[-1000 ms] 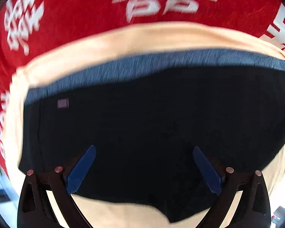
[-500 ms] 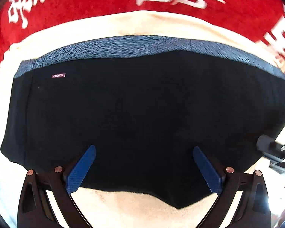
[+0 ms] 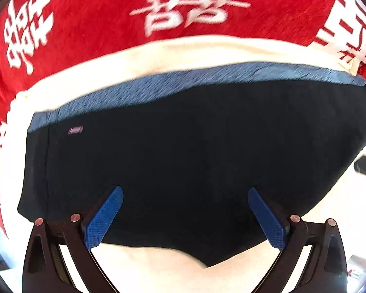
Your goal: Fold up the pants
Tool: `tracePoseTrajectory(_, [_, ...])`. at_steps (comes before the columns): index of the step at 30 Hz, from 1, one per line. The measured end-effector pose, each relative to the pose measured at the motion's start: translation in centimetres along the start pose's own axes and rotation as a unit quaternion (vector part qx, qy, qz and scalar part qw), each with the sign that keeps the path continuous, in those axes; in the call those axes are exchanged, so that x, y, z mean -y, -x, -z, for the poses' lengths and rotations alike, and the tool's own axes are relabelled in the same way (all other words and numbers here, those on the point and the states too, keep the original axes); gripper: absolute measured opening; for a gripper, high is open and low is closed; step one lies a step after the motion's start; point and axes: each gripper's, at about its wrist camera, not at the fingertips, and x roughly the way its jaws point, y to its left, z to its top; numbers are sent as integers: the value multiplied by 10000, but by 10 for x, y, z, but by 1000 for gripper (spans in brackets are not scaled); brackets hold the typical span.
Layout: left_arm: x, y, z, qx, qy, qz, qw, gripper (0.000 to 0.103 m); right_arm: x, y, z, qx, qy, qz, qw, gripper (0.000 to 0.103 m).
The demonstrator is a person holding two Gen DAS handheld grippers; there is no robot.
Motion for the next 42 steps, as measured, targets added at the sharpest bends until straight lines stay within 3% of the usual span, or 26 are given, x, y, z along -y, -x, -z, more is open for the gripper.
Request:
tracePoseTrajectory(5, [42, -13, -15, -76, -273, -31, 9996, 103, 46, 26, -34, 478, -147, 855, 9951, 37])
tracePoseTrajectory(8, [56, -12, -3, 37, -245, -129, 9996, 103, 90, 42, -50, 716, -355, 1294, 9884, 32])
tracePoseTrajectory(12, [54, -13, 6, -43, -141, -38, 9999, 103, 120, 76, -43, 1014, -1004, 1149, 9831, 36])
tracePoseTrajectory(17, [64, -33, -1, -47, -421, -294, 9987, 103, 115, 71, 7, 509, -1068, 993, 9880, 42])
tracePoseTrajectory(21, [75, -32, -8, -149, -412, -428, 9981, 103, 110, 58, 52, 206, -1252, 917, 9877, 54])
tracePoseTrajectory(25, [77, -38, -11, -242, -400, -487, 9977, 103, 113, 55, 88, 211, -1526, 714, 9855, 55])
tracePoseTrajectory(36, [98, -50, -38, -339, -591, -793, 9945, 103, 122, 61, 100, 298, -1611, 436, 9855, 63])
tracePoseTrajectory(42, [101, -47, -35, -315, -676, -941, 9928, 103, 120, 58, 99, 309, -1564, 322, 9867, 66])
